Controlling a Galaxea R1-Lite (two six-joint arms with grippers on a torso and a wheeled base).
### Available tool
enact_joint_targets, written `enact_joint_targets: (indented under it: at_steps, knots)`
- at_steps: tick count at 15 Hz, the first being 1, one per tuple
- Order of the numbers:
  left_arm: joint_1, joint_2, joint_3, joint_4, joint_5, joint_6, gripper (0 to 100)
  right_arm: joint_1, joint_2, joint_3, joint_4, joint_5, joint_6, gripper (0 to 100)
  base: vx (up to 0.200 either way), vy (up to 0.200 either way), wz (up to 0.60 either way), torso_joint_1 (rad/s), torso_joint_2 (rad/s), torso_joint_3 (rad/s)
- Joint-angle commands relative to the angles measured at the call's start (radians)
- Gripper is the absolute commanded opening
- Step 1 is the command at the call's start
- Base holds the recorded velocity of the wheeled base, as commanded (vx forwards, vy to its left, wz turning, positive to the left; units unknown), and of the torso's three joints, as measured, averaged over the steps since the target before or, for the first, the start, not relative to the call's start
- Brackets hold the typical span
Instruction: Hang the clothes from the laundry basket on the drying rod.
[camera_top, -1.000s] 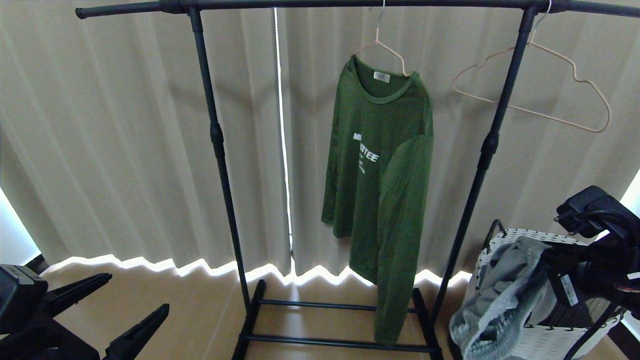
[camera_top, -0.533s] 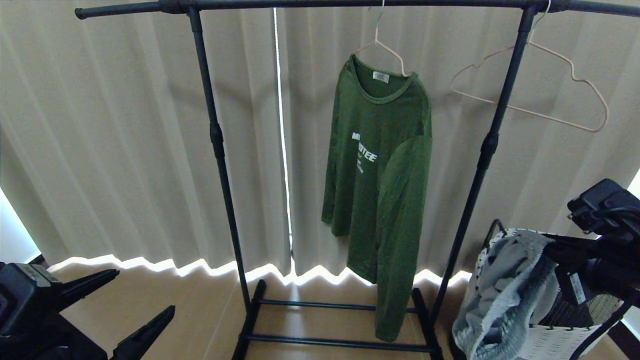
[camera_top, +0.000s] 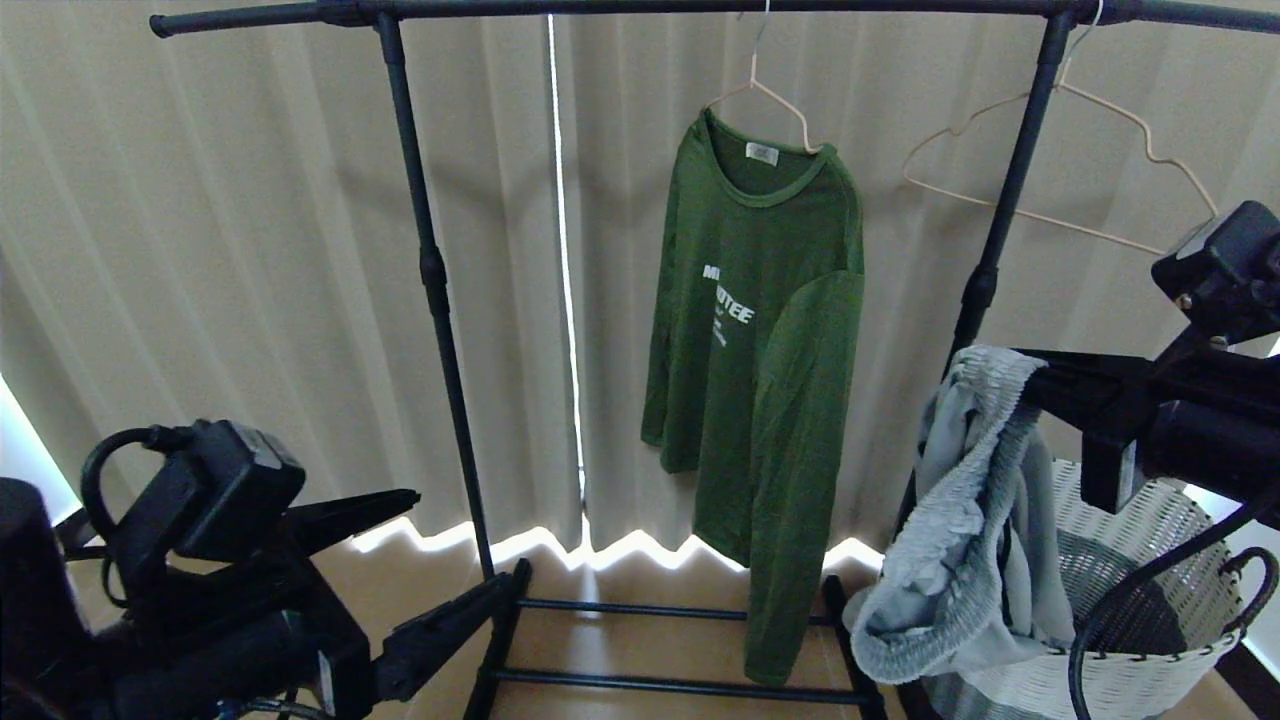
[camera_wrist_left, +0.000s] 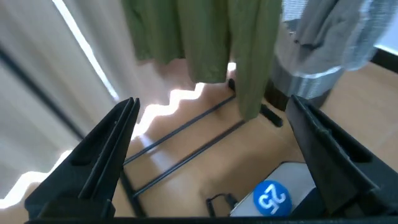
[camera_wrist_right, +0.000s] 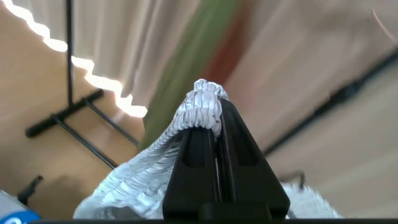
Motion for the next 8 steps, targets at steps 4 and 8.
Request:
enact_joint_targets:
  at_steps: [4, 8]
  knots:
    - [-0.038, 0.138, -0.154, -0.004, -0.001, -0.082, 100, 0.080, 0.105, -0.137, -0.010, 0.001, 0.000, 0, 0.000, 0.000, 0.00, 0.000, 0.00, 0.000]
    - [-0.208, 0.219, -0.217, -0.004, 0.002, -0.166, 100, 0.109, 0.134, -0.208, -0.016, 0.002, 0.000, 0, 0.000, 0.000, 0.00, 0.000, 0.00, 0.000]
